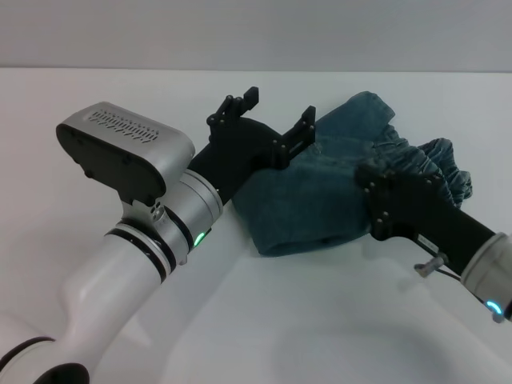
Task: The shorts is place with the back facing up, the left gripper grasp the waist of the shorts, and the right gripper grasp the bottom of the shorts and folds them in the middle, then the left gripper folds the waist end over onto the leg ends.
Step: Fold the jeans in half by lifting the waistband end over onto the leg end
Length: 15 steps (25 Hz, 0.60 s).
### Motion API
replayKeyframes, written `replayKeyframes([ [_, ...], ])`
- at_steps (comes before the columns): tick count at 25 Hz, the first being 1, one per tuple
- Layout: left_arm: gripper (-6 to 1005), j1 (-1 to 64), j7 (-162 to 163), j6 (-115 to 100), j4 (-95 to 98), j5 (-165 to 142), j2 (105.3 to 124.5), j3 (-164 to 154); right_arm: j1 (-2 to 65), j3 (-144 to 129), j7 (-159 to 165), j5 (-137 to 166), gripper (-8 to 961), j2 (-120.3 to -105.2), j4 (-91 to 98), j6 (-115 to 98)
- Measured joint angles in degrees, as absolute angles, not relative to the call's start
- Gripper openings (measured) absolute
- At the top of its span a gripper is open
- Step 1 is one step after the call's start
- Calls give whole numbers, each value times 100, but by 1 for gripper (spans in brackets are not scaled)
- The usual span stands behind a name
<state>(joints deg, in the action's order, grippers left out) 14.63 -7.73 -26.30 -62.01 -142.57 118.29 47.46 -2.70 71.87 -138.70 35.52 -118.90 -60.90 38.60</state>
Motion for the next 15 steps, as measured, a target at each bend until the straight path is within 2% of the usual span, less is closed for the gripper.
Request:
replayKeyframes([
  [7,859,1379,-566,-3443,-5866,-14269,11824,4609,-213,7485,-14167,3394,0,-11902,-5700,3969],
  [15,860,1406,-250,-4413,-5166,-14253,11837,4256,176,7515,-14718,2896,-1,-11900,-5172,4224],
])
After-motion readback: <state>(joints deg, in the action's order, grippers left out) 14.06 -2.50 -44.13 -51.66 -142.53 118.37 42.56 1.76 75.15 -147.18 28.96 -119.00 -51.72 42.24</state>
